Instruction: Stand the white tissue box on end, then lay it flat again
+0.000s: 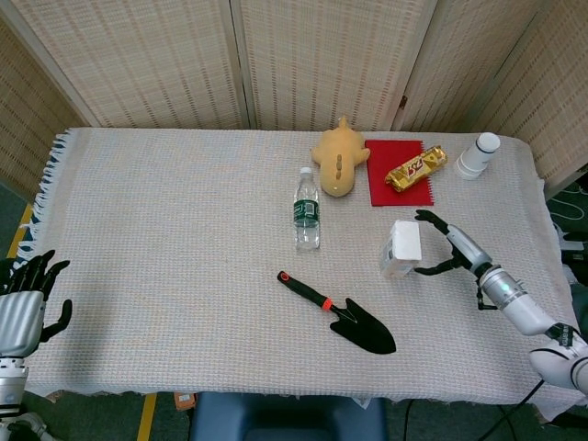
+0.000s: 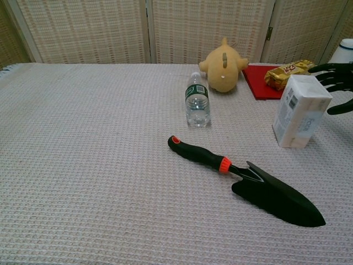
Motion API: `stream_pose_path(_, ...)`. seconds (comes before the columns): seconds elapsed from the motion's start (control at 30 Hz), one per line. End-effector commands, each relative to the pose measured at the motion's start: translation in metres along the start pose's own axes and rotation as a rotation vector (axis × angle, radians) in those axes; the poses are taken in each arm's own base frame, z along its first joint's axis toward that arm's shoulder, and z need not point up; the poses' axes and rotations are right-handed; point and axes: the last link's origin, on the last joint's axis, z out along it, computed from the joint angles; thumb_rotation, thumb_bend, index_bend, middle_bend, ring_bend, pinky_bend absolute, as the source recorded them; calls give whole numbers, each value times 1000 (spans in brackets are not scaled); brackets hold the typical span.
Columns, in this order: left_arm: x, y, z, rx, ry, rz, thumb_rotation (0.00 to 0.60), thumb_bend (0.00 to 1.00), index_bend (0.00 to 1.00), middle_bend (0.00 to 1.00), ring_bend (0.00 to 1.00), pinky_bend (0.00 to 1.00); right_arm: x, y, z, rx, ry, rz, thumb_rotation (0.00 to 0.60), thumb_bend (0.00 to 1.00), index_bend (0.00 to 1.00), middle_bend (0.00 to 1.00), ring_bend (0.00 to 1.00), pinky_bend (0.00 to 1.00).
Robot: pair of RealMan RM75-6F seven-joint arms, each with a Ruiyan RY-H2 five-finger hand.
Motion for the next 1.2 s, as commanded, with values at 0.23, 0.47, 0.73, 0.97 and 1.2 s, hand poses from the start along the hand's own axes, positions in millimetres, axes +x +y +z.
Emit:
stream_pose_path(0.23, 3, -1, -2, 1, 7, -7, 600, 483, 157, 0, 0, 93, 10, -95, -9, 59, 46, -467, 600, 0, 0, 70, 0, 0)
stream_pose_path(0.47, 6, -2, -2, 6, 13, -6, 600, 484, 157, 0, 0, 93, -2, -133, -1, 10, -29, -632, 600, 0, 0, 70, 0, 0)
stream_pose_path(0.73, 7, -2, -3, 4, 14, -8, 600, 484, 156, 0, 0, 93, -2, -128, 1, -119, -1, -687, 600, 0, 0, 69, 0, 0)
stream_pose_path(0.97, 5, -1, -2, 5, 9, -1, 600, 483, 157, 0, 0, 93, -7, -119, 4, -184, -16, -677, 600, 0, 0, 69, 0, 0)
stream_pose_path(1.2, 5, -1, -2, 8, 9, -1, 600, 484, 157, 0, 0, 93, -9, -113, 12, -208, -40, -660, 600, 0, 0, 69, 0, 0)
